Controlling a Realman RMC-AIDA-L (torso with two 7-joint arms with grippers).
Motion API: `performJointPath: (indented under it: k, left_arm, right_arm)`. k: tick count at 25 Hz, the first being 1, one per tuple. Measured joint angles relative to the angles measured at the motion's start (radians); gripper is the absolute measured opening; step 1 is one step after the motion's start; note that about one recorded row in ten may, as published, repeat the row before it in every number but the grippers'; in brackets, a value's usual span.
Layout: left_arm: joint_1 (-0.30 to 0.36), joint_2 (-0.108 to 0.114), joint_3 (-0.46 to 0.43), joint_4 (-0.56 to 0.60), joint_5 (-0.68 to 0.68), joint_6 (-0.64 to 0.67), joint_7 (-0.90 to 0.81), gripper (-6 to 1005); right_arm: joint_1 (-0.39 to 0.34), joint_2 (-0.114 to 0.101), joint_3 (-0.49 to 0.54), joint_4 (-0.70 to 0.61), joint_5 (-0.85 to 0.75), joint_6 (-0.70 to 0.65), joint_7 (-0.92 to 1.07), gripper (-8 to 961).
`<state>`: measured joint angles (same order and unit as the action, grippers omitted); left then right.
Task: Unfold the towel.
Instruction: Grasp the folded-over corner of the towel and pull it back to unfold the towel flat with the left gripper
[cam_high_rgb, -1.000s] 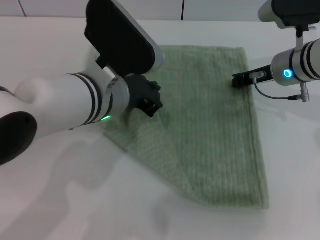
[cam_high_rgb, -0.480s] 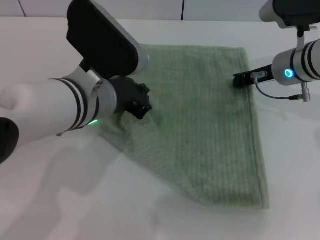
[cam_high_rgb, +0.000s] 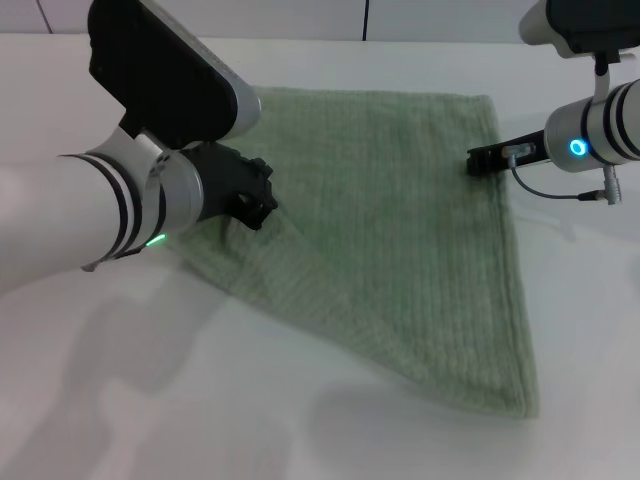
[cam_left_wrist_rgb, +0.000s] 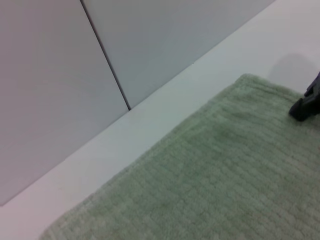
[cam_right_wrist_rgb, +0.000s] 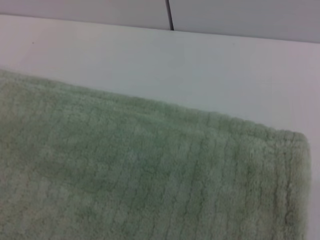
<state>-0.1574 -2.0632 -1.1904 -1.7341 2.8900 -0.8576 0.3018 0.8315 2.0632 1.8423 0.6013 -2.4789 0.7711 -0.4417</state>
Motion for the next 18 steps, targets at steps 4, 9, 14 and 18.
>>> performJointPath:
  k: [4,9,14,18]
  left_arm:
    - [0.019,0.000,-0.002,-0.025,0.000,-0.003,0.004,21]
    - [0.022,0.000,-0.004,-0.035,0.000,-0.039,0.004,21]
    - [0.027,0.000,-0.005,-0.071,0.000,-0.099,0.003,21]
    - [0.032,0.001,-0.019,-0.103,0.000,-0.174,0.003,21]
  right_arm:
    - [0.000,0.000,0.000,0.000,0.000,0.000,0.000,0]
    - [0.000,0.000,0.000,0.000,0.000,0.000,0.000,0]
    - [0.000,0.000,0.000,0.000,0.000,0.001,0.000,0]
    - [0.000,0.000,0.000,0.000,0.000,0.001,0.001,1]
